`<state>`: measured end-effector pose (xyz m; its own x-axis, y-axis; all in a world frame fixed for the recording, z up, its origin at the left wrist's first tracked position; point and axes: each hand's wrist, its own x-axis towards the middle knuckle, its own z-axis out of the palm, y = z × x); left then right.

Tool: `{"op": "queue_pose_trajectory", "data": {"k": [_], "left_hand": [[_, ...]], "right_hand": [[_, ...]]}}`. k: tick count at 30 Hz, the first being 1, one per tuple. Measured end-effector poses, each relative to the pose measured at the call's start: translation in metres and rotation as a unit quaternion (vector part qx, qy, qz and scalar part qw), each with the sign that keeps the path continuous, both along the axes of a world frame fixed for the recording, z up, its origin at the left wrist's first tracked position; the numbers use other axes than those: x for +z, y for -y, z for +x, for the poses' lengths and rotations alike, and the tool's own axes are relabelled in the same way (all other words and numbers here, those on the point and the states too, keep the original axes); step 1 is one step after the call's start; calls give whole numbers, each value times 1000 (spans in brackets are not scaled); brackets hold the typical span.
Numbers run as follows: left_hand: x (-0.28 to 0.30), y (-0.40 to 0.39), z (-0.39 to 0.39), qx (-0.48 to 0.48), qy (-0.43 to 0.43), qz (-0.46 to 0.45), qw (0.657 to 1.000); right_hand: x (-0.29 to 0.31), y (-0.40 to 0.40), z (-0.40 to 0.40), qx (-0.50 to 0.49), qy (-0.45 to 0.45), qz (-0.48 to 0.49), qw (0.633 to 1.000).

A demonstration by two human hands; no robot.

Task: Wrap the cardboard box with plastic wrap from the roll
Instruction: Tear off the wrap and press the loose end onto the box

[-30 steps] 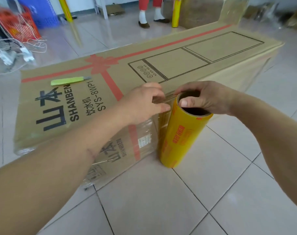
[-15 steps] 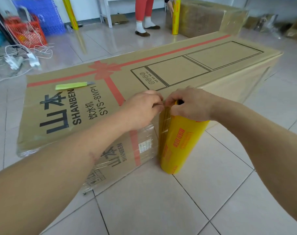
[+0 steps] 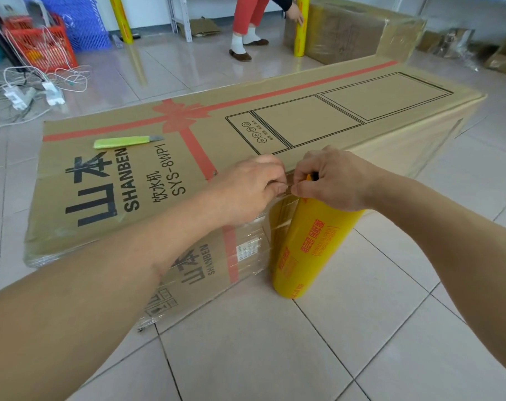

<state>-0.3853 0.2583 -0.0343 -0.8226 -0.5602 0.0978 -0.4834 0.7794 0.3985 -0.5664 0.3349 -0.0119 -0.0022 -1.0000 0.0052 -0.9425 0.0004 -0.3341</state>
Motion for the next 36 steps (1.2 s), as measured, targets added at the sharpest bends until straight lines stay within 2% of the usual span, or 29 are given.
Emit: {"op": "queue_pose_trajectory", "data": {"k": [7, 9, 11, 13, 16, 21, 23, 25, 26, 27, 29, 30, 31, 34, 36], "left_hand": [[15, 10, 17, 84, -4, 51, 995], [17, 5, 11, 73, 95, 53, 991], [15, 1, 4, 85, 209, 0, 974], [9, 6, 1, 99, 254, -75, 959], [5, 14, -4, 106, 227, -134, 959], [7, 5, -5, 118, 183, -121, 968], [9, -14, 1, 119, 102, -86, 984], [-3, -43, 10, 171, -37, -23, 984], [-15, -58, 13, 214, -92, 65, 970], [-32, -68, 16, 259, -145, 201, 933], [-65, -81, 19, 322, -262, 451, 790], [-81, -81, 17, 345, -299, 507, 731], [-95, -76, 12, 358, -315, 521, 708], [-110, -66, -8, 349, -315, 505, 724], [-111, -58, -13, 349, -318, 512, 718]], "right_hand": [[8, -11, -27, 12, 85, 29, 996], [10, -7, -25, 36, 83, 50, 995], [15, -3, -23, 44, 26, 73, 996], [20, -1, -18, 58, -95, 92, 990], [18, 3, 2, 84, -244, 72, 963], [2, 8, 30, 70, -328, 41, 941], [1, 9, 31, 64, -331, 42, 941], [2, 8, 27, 68, -330, 43, 941], [3, 7, 24, 70, -329, 46, 941], [4, 7, 22, 72, -329, 51, 940], [5, 6, 20, 80, -339, 66, 935], [6, 6, 21, 84, -351, 77, 929], [6, 6, 24, 88, -366, 82, 923], [2, 5, 38, 91, -424, 63, 899], [-3, 3, 50, 85, -453, 57, 886]]}}
